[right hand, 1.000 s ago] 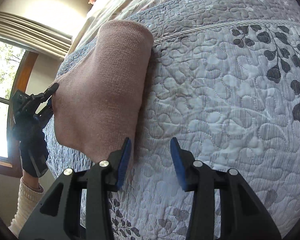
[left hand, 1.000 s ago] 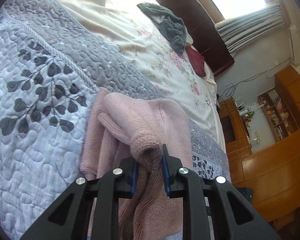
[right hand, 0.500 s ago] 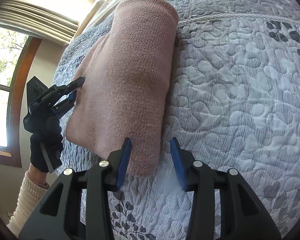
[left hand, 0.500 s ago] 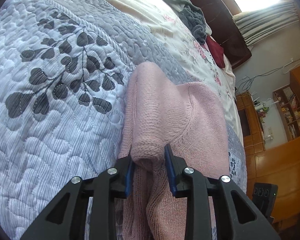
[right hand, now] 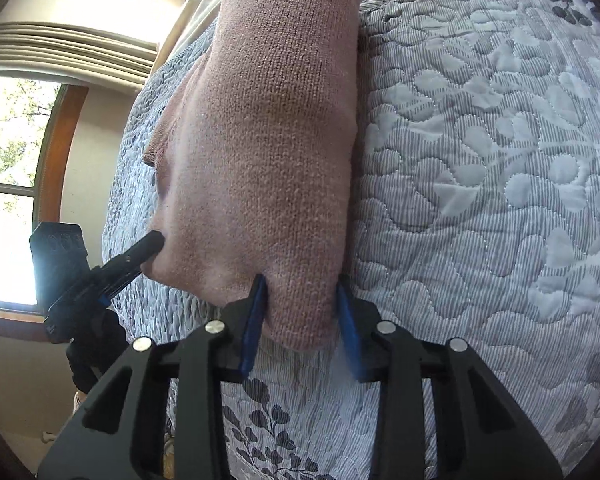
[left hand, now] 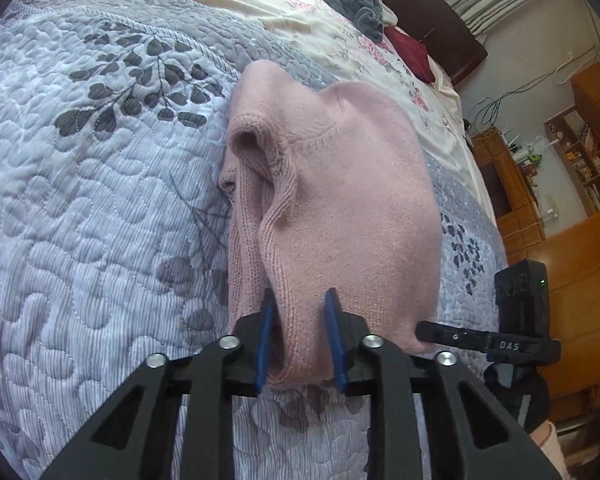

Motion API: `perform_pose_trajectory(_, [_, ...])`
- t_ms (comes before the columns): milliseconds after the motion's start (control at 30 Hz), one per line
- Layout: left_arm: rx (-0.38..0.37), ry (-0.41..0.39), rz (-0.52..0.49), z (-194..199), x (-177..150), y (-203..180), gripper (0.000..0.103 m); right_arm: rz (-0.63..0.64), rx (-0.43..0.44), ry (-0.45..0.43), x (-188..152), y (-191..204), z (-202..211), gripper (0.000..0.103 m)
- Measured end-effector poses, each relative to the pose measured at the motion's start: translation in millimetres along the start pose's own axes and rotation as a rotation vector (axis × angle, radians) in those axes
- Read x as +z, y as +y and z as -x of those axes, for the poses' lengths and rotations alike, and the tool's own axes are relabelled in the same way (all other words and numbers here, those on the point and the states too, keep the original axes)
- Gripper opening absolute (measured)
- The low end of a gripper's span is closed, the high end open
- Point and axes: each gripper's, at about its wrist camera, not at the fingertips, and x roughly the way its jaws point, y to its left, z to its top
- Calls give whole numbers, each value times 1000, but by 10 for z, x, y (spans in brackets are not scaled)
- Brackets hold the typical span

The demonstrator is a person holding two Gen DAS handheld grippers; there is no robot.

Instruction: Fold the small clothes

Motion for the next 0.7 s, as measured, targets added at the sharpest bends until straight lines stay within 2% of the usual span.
perform_pose_trajectory(133, [1,13,-7,-39,2,45,10,72,-52,-10,-34,107,148,23])
perform_pose_trajectory(267, [-4,29,5,-130,-32,128,9,110,-134,19,-94,116,-22,23])
perform_pose_trajectory(433, [-25,24,17,-148,-81,194,10,79,-116,19,-82,67,-79,23])
perform_pose_trajectory(533, [-25,31,17,-84,-49,160,13,72,-115,36,-40,81,-15,30])
perform_pose_trajectory(567, [-23,27,12,-40,-15,129,21,75,-110,32,-20,101,17,33])
perform_pose_trajectory(600, [-17,15,7,13,29,103,38,76,-105,25,-2,109,33,35])
perform_pose_trajectory(633, [-2,-5,5,68,89,87,46,77,-95,18,30,113,72,40])
perform_pose_trajectory(667, [16,-32,3,120,155,79,52,82,-87,8,61,128,104,45])
perform_pose_trajectory(700, [24,-55,5,160,235,91,52,87,-87,-5,97,146,135,46])
